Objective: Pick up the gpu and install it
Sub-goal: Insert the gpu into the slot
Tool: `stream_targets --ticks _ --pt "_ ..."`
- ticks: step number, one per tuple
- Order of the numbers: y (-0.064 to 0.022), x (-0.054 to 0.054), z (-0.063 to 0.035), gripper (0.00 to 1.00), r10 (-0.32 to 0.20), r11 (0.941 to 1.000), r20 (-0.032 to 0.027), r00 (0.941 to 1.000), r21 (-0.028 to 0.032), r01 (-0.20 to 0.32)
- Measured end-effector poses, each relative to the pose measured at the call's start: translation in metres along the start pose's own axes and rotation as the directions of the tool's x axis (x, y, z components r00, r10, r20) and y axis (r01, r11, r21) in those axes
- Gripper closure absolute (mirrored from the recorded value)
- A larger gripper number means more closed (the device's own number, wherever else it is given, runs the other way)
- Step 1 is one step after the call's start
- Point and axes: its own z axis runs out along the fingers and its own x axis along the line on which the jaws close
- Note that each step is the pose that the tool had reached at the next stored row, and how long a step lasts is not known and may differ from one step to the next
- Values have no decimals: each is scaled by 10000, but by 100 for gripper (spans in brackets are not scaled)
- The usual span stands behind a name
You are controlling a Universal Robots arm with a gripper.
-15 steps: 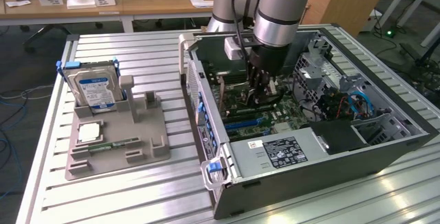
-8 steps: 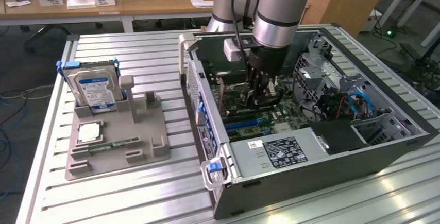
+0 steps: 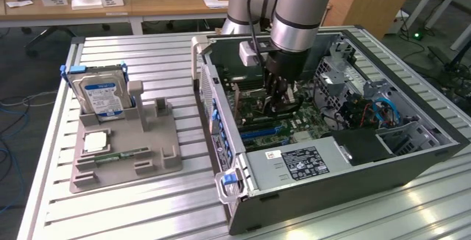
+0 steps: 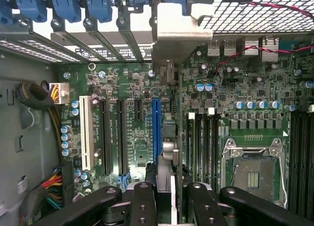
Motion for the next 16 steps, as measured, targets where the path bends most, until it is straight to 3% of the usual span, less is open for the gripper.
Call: stream_targets --ticks 10,16 --pt "-3 27 6 72 -2 10000 -2 10000 -2 2" --pt "-4 28 88 72 -2 10000 0 10000 -1 2"
